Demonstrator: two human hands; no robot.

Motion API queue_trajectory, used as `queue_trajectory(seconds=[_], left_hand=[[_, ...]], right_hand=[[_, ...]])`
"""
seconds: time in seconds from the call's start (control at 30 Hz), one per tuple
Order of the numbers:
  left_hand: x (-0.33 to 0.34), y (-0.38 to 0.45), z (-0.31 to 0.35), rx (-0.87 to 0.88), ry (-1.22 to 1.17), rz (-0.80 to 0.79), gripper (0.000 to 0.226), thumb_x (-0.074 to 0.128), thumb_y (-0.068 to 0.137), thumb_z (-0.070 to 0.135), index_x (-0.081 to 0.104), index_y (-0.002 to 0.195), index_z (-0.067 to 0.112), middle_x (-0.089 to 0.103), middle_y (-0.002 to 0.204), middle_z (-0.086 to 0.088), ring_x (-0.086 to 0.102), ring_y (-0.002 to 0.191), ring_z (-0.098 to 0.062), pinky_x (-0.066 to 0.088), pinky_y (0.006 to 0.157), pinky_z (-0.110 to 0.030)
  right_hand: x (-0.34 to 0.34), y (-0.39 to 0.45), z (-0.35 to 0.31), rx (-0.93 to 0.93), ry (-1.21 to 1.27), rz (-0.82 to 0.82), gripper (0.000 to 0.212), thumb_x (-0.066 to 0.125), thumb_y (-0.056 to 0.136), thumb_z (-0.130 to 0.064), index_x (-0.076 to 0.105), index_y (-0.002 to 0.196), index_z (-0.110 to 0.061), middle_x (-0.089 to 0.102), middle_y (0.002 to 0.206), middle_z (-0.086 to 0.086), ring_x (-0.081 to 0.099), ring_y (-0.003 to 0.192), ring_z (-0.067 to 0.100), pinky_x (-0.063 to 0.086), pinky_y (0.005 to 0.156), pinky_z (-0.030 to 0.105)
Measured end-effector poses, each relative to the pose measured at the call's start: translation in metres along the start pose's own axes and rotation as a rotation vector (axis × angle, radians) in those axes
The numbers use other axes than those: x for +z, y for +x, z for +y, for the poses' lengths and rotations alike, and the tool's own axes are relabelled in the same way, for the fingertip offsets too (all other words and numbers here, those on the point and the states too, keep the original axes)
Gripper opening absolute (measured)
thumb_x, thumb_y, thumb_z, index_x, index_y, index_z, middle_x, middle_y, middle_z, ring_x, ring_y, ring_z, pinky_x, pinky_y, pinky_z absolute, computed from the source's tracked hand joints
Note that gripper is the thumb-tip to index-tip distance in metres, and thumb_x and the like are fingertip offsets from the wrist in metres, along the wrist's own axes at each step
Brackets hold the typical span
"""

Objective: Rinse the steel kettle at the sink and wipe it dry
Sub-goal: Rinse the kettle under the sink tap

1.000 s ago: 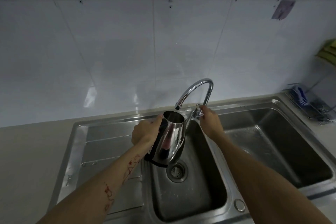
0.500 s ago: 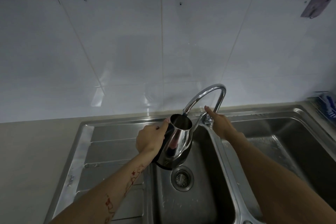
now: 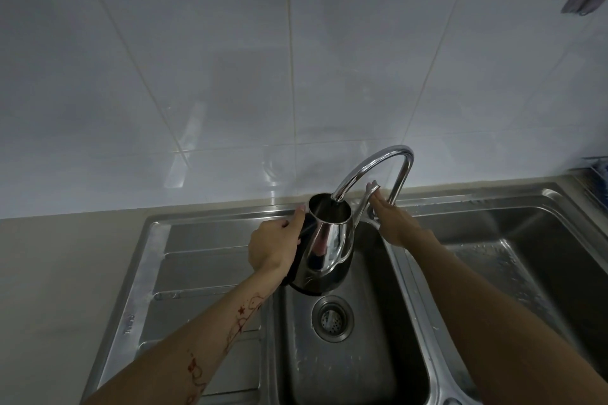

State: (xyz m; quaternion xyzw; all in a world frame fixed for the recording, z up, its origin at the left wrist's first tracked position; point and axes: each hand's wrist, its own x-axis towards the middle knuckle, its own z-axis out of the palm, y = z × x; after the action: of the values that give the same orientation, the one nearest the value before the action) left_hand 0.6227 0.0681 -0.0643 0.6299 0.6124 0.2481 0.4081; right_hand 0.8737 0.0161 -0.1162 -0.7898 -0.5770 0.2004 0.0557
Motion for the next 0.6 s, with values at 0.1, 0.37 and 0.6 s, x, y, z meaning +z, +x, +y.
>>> queue_trajectory(seconds=[0.1,0.37,0.6], left_hand=[[0.001,0.001,-0.001,-0.002,-0.006,0.004,0.065,0.049,0.088,0.066,0.053,0.048,0.015,0.055,0.042,0.008,0.051,0.041,-0.01,0.038,0.049,-0.023],[0.002,0.001,-0.002,0.012,0.001,0.002,0.06,0.05,0.089,0.064,0.055,0.047,0.021,0.058,0.045,0.008,0.054,0.043,-0.011,0.04,0.051,-0.023],[0.005,0.003,-0.001,-0.015,0.013,0.002,0.063,0.048,0.087,0.068,0.058,0.049,0.019,0.059,0.046,0.007,0.057,0.046,-0.013,0.041,0.051,-0.023]], right_hand=[[-0.001,0.008,0.002,0.0,-0.003,-0.034,0.1,0.046,0.085,0.012,-0.017,0.151,-0.028,-0.032,0.149,-0.016,0.048,0.13,0.036,0.049,0.097,0.05],[0.005,0.033,0.0,0.022,-0.005,-0.088,0.1,0.047,0.086,0.011,-0.02,0.15,-0.028,-0.037,0.147,-0.017,0.035,0.141,0.032,0.038,0.109,0.051],[0.007,0.035,0.001,0.025,-0.016,-0.084,0.1,0.045,0.085,0.012,-0.02,0.15,-0.028,-0.037,0.147,-0.016,0.035,0.141,0.032,0.039,0.108,0.051]])
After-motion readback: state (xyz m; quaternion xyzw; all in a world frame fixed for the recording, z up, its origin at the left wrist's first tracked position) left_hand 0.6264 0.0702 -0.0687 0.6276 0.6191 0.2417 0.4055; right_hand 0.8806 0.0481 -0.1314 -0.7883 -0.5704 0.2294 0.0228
